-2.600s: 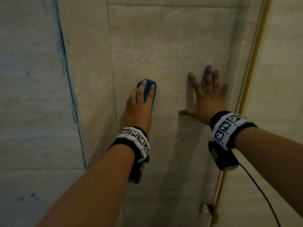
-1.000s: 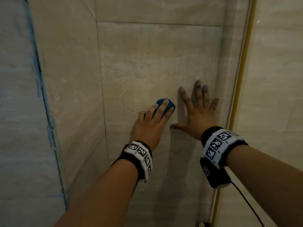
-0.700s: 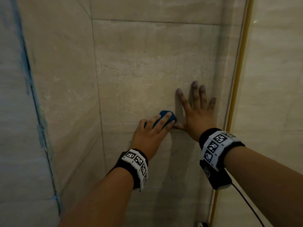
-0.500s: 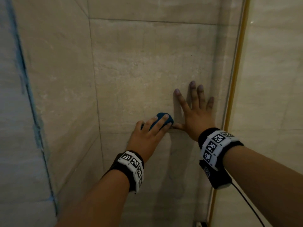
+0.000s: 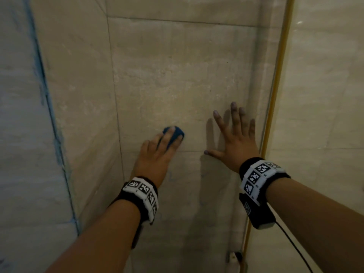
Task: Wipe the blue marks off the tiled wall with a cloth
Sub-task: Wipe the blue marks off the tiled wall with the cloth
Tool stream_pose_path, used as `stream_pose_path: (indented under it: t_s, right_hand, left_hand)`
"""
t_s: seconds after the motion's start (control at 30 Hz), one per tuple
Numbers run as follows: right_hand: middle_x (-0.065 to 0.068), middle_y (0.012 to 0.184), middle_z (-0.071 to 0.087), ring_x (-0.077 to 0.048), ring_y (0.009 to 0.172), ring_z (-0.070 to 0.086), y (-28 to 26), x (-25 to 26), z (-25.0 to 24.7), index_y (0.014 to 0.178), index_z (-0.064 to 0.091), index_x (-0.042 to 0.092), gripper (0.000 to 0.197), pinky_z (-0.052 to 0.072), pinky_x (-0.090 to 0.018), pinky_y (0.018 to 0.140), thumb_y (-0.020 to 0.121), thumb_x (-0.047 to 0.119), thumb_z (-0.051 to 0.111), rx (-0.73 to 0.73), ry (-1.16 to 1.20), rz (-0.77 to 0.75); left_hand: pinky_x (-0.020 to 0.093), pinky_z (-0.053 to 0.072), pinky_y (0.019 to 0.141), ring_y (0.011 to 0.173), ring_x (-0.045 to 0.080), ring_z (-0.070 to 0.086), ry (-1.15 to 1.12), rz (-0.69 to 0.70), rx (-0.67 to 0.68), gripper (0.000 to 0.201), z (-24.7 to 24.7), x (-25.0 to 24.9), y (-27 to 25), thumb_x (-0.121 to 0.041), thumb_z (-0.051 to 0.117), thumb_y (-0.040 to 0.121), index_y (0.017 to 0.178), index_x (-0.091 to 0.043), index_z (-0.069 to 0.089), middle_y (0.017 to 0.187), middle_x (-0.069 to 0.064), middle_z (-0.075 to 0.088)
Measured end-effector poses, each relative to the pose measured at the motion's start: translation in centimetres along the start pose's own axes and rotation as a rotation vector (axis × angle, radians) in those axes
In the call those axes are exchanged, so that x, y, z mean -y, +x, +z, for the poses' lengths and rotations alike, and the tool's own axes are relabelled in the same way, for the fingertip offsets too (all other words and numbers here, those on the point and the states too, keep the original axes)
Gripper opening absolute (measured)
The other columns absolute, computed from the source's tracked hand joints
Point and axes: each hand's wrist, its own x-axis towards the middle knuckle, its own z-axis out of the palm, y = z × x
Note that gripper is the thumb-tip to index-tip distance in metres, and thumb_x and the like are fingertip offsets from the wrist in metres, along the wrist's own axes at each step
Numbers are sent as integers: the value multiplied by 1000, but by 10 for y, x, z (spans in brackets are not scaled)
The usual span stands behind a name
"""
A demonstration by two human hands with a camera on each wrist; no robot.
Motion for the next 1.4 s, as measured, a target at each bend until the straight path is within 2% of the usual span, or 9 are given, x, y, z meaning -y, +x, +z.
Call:
stream_pose_path:
  t_s: [0.13,0.3,0.6,0.77,0.87,0.97,1.1,1.2,1.4]
  right_hand:
    - [-3,145,-45,-28,138,-34,-10,8,9,138,-34,43,114,-4,-58,114,73,75,54,89,-14,21]
    - [-4,142,-49,-32,136,-36,-5,15,18,135,-37,42,117,-5,-60,113,74,71,58,91,0,55]
    - [-3,143,-47,-32,137,-34,-6,13,21,138,-33,42,117,-7,-61,112,72,71,60,80,16,45]
    - [-2,141,-49,-31,136,-36,-5,12,21,137,-34,44,116,-8,-61,112,73,71,60,82,31,38]
    - [-2,138,-52,-30,135,-38,-5,13,20,135,-36,44,116,-9,-61,112,73,72,58,88,28,40]
    - [-2,138,-53,-30,135,-38,-5,13,21,136,-36,43,116,-9,-60,112,73,73,57,87,9,45]
    - [-3,140,-50,-30,135,-37,-5,12,21,137,-34,42,116,-10,-60,112,73,72,58,77,9,41]
    - [-5,143,-47,-31,135,-37,-5,12,22,138,-33,42,116,-9,-61,112,73,72,58,78,7,36]
    - [-4,143,-47,-31,135,-37,-4,12,24,137,-33,42,115,-11,-60,111,73,70,59,58,22,31]
  left_hand:
    - [47,48,88,115,32,35,-19,-204,-2,110,-4,-1,5,11,78,50,143,-19,28,148,11,22]
    - [43,47,89,112,31,36,23,-138,65,116,-2,-10,-6,-9,88,45,143,-21,26,148,8,22]
    - [39,28,86,115,29,35,26,25,26,96,8,-26,-19,1,75,62,143,-22,28,149,5,22]
    - [39,30,89,113,27,36,64,-98,66,112,0,-21,-4,-11,83,51,144,-24,23,149,6,20]
    - [39,45,90,112,26,36,47,-141,67,115,0,-26,3,-9,83,47,144,-25,22,149,5,19]
    - [41,46,87,111,28,38,-24,-70,37,107,5,-29,0,-3,81,52,143,-25,29,149,4,23]
    - [41,32,84,110,30,39,-38,86,36,94,14,-27,-11,-5,79,64,143,-23,30,150,5,22]
    - [42,42,81,107,29,41,-56,113,38,95,10,-23,-8,-3,79,63,142,-21,30,150,7,24]
    - [46,48,87,107,31,37,-131,-107,0,96,4,-28,5,3,79,60,143,-21,36,147,10,26]
